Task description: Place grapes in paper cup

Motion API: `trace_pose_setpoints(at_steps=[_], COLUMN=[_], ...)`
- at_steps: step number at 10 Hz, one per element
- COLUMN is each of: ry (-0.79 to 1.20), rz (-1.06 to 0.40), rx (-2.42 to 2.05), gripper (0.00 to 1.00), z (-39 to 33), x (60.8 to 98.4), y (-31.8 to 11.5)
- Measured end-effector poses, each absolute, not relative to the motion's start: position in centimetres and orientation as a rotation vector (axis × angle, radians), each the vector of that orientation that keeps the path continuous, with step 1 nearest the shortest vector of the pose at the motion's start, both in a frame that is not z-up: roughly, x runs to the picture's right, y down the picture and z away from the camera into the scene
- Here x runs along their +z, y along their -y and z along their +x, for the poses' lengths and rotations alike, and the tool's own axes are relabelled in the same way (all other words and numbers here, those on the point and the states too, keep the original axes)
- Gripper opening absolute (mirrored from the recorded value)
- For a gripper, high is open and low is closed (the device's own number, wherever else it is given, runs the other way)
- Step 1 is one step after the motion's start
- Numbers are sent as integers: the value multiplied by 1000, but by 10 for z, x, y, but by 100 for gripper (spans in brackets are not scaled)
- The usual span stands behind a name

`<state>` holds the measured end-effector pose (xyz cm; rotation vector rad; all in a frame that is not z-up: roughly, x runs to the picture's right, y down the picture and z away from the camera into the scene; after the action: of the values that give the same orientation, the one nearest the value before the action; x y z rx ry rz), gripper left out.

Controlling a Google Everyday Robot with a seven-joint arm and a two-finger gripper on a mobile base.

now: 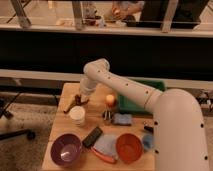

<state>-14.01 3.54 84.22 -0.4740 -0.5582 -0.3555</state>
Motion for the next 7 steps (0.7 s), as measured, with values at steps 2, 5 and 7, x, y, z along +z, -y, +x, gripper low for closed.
trace_pose_setpoints(at_steps=[2, 5, 7], ry=[564, 581, 599], rz=[-459, -427, -401], rx=[-363, -373, -378], gripper=[0, 0, 0], z=[-147, -155, -156], x=[835, 814, 797], y=[-30, -14, -4])
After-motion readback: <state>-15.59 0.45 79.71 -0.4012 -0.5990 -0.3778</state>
